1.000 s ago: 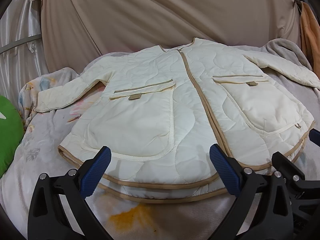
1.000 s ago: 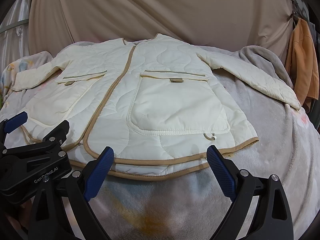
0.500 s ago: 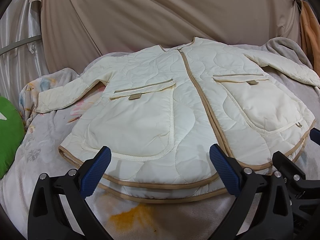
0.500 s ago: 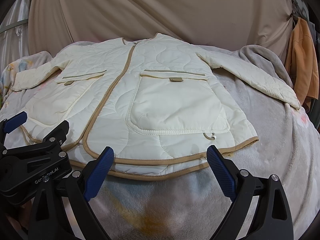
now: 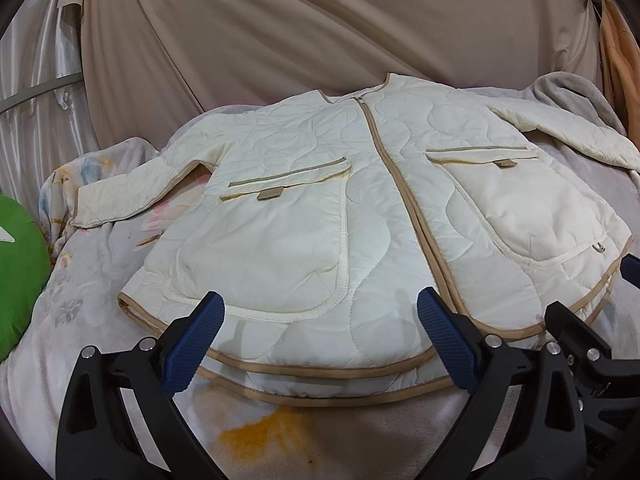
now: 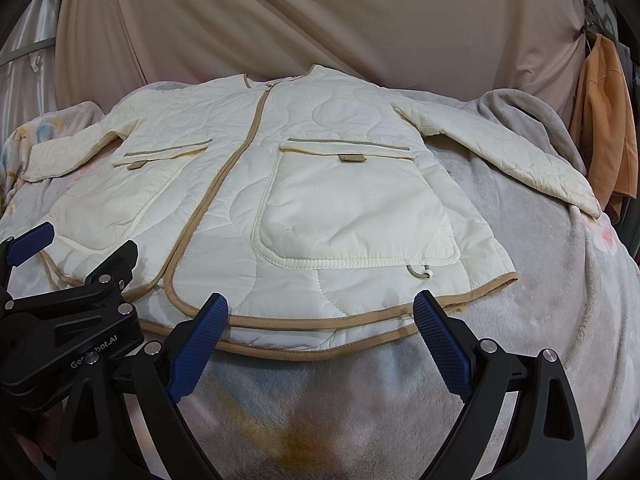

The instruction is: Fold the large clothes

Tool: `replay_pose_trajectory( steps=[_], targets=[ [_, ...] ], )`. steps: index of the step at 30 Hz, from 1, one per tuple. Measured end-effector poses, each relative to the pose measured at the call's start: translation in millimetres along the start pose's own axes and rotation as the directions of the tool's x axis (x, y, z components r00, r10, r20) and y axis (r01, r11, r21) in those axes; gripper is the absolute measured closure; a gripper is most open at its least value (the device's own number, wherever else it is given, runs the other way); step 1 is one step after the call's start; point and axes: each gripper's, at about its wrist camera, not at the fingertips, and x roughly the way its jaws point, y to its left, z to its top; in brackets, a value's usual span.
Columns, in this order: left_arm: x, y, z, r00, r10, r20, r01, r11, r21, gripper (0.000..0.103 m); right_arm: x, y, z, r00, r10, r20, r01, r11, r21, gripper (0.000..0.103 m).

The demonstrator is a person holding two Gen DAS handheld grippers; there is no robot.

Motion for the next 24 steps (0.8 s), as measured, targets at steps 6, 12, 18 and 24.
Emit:
replay_pose_trajectory(
  steps=[6,12,18,24],
  targets=[
    [-0.1,-3.0,1.7,1.000,0.000,-0.001,0.000,1.000,0.000,0.009,0.6,0.2,0.0,1.000,0.000,-0.001,0.000,1.000,0.000,0.011],
    [-0.2,-3.7,1.6,1.000,0.000,-0.001,0.000,1.000,0.000,0.009,0.1,0.1,-1.0,1.000,0.001,-0.002,-0.001,1.000,0.001,0.011],
    [0.0,-3.6,1.2,1.000,0.000,-0.003,0.000,1.000,0.002,0.009,0.6,1.0,1.0,1.000,0.001,-0.004,-0.001,1.000,0.000,0.011],
    [0.0,-3.2,1.1,1.000,0.000,-0.004,0.000,1.000,0.003,0.010,1.1,0.1,-3.3,1.000,0.003,-0.006,-0.003,1.000,0.002,0.011]
  ],
)
